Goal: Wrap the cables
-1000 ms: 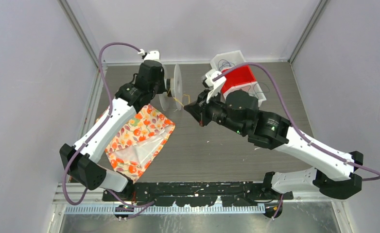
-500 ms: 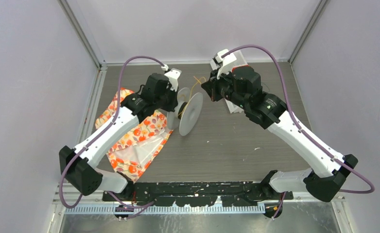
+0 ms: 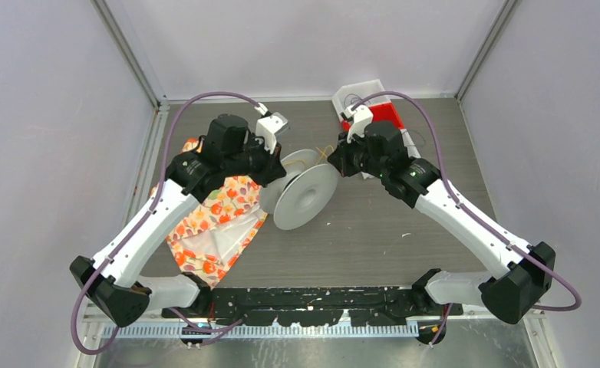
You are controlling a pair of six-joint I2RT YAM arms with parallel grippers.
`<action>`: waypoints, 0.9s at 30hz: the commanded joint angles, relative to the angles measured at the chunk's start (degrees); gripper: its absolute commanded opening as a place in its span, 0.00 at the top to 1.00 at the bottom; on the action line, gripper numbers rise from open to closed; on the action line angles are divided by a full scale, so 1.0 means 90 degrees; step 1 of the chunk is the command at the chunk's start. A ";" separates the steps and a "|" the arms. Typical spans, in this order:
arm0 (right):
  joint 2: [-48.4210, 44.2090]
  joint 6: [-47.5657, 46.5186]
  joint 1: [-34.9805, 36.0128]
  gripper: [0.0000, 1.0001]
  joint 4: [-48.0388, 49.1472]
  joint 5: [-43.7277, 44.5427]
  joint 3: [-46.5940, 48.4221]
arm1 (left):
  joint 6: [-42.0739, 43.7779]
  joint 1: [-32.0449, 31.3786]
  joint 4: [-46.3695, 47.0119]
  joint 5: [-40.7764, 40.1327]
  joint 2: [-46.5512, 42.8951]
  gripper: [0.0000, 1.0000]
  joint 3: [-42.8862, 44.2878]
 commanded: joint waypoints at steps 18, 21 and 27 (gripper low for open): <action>-0.2332 -0.1408 -0.0162 1.00 0.0627 -0.1277 -0.2144 | 0.0743 0.0295 -0.0901 0.2051 0.0351 1.00 0.1360; -0.2455 -0.1415 -0.0161 1.00 0.0451 -0.1539 -0.2230 | 0.0568 0.0421 -0.1226 0.2550 0.0663 1.00 0.1699; -0.2734 -0.1509 -0.0159 1.00 0.0356 -0.1715 -0.2476 | -0.0107 0.0933 -0.1398 0.3645 0.1252 1.00 0.2159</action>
